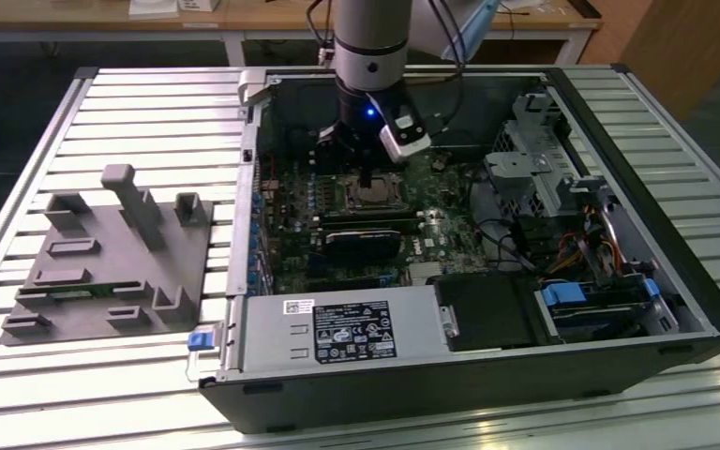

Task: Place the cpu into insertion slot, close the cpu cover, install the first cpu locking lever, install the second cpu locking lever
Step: 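Close the cpu cover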

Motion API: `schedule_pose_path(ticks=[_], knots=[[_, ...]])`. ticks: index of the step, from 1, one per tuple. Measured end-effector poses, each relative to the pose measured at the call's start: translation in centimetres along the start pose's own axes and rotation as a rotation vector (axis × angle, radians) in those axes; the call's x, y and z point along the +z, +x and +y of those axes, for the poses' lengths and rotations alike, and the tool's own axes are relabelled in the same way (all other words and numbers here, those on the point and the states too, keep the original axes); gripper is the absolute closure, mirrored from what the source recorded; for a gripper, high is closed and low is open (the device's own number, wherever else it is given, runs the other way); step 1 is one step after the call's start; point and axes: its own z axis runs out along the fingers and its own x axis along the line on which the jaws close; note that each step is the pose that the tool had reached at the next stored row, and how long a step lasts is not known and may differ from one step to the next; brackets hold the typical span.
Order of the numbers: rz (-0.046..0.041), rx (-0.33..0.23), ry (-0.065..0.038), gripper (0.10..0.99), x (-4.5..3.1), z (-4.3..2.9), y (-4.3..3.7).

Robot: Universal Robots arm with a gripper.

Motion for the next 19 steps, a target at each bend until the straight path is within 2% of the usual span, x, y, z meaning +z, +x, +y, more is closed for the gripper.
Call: schedule_pose_path(ticks=[4,6,10,19], knots=[[0.0004,0.000,0.000,0.980,0.04,0.10,-1.07],[0.0004,0.000,0.000,0.980,0.05,0.12,-1.36],[0.0005,0.000,0.000,0.980,-0.03,0.13,-1.39],[0.0002,0.000,0.000,0.980,-1.33,0.18,-1.44]])
